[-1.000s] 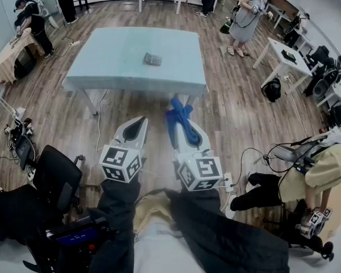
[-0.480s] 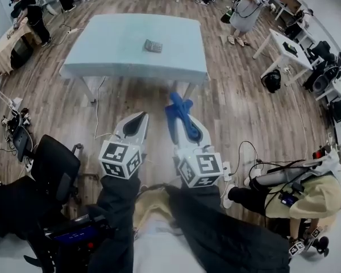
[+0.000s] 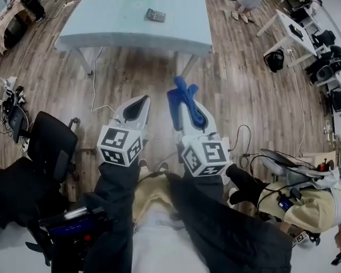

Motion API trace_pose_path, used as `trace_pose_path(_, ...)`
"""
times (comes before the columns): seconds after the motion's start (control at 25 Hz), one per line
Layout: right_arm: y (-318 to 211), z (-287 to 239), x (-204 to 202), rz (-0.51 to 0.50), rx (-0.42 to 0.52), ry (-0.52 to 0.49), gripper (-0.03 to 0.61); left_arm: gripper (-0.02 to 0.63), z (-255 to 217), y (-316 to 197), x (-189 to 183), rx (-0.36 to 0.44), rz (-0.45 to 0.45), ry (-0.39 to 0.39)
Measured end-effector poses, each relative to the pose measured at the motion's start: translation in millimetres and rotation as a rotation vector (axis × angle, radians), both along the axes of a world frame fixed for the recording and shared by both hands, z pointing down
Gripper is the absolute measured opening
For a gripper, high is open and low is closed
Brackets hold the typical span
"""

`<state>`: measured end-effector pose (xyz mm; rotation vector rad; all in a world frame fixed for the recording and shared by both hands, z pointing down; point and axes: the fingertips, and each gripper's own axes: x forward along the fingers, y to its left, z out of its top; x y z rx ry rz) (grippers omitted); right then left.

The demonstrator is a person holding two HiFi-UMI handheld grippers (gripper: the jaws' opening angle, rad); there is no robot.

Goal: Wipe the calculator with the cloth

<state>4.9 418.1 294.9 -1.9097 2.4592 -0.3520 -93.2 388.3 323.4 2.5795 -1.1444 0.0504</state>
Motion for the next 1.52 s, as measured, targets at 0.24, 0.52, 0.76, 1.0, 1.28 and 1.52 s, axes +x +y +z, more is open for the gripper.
trace_pose_path(0.24, -0.9, 22.5, -18.5, 0.038, -0.056, 0.016, 0.061, 0.000, 26.5, -5.8, -26.6, -0.056, 0.011, 0.008)
trace_pose_path(0.52, 11.3, 32.5, -15.9, 0.070, -0.086, 0.025, 0.061, 0.000, 38.8, 1.3, -26.1, -0.085, 0.031, 0.014)
trace_pose_path(0.76, 0.3, 34.2, -29.2, 0.062, -0.085, 0.040, 0.061, 0.000, 44.8, -12.7, -44.1, -0.091, 0.007, 0.028)
trace_pose_path(1.0, -6.3, 31.4, -27.7, 0.055, -0.083, 0.041, 0.061, 0.000, 41.8, -19.7, -47.1, -0.090, -0.008, 0.033)
trace_pose_path(1.28, -46.1, 39.4, -20.5, 0.030, -0.079, 0.024, 0.061, 0.000, 49.8, -55.6, -44.1, -0.093, -0.039, 0.017)
trace_pose_path(1.52, -115.5, 37.7, -6.8, -0.005, -0.049, -0.011, 0.061, 0.000, 41.9, -117.9, -37.0, -0.059, -0.084, -0.015)
